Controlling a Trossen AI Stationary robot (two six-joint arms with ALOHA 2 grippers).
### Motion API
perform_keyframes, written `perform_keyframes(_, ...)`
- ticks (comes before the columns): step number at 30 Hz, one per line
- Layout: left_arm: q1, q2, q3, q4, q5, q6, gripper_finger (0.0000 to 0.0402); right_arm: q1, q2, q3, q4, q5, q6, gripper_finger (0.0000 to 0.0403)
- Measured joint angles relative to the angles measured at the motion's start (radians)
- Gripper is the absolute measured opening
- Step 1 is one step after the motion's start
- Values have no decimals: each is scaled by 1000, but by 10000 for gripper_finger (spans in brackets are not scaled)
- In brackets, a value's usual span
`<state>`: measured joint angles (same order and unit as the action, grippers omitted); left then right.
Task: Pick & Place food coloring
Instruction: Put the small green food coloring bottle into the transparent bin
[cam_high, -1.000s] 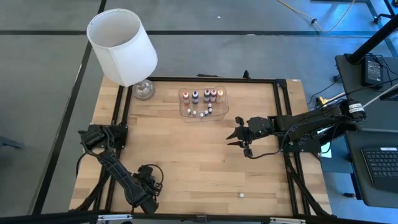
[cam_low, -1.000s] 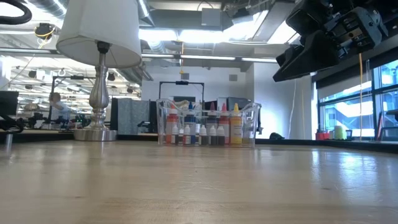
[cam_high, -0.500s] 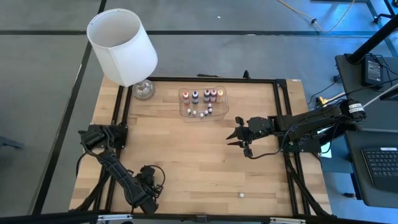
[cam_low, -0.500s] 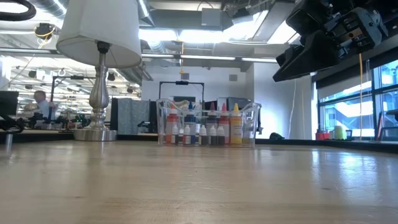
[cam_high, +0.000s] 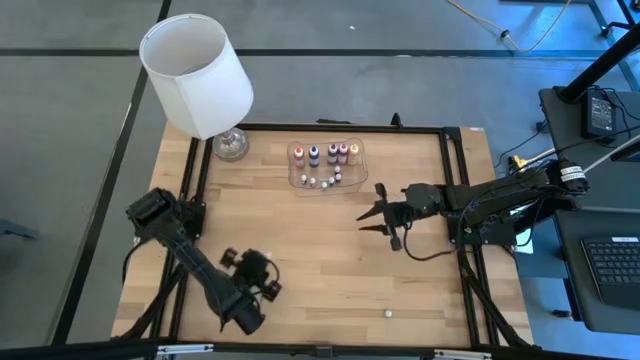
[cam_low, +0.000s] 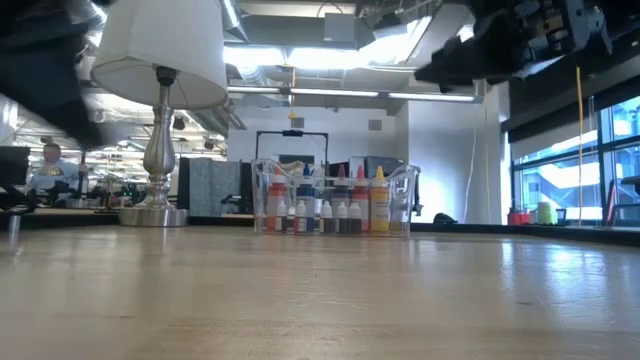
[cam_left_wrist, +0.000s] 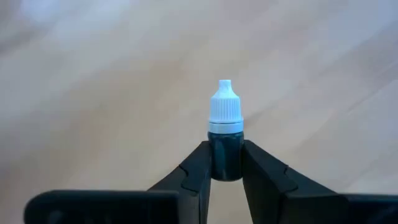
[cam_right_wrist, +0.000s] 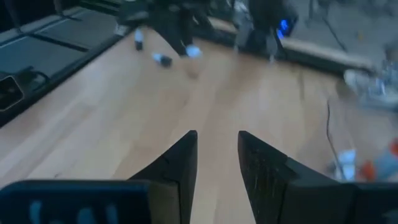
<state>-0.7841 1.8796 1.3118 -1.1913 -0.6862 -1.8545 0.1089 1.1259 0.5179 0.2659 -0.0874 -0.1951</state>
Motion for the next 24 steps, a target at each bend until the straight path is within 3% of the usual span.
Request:
perform_keyframes(3,62,-16,0,115,-105,207,71,0,0,0,25,-89,-78,118)
perform_keyframes(6,136,-17,0,289,-129,474,70,0,0,0,26,-188,-136,118)
perform_keyframes(11,252,-17,0,676,-57,980,72,0,0,0,29,-223,-107,118)
perform_keyframes(15,323,-17,0,909,51,1293,72,7,0,0,17,-228,-40,118)
perform_keyframes(18,373,-17,0,981,183,1415,72,30,0,0,-1,-230,-18,118)
perform_keyframes(20,403,-17,0,1006,218,1455,74,44,0,0,-15,-230,-18,118)
perform_keyframes(24,446,-17,0,1007,237,1380,80,64,0,0,-42,-230,-17,118)
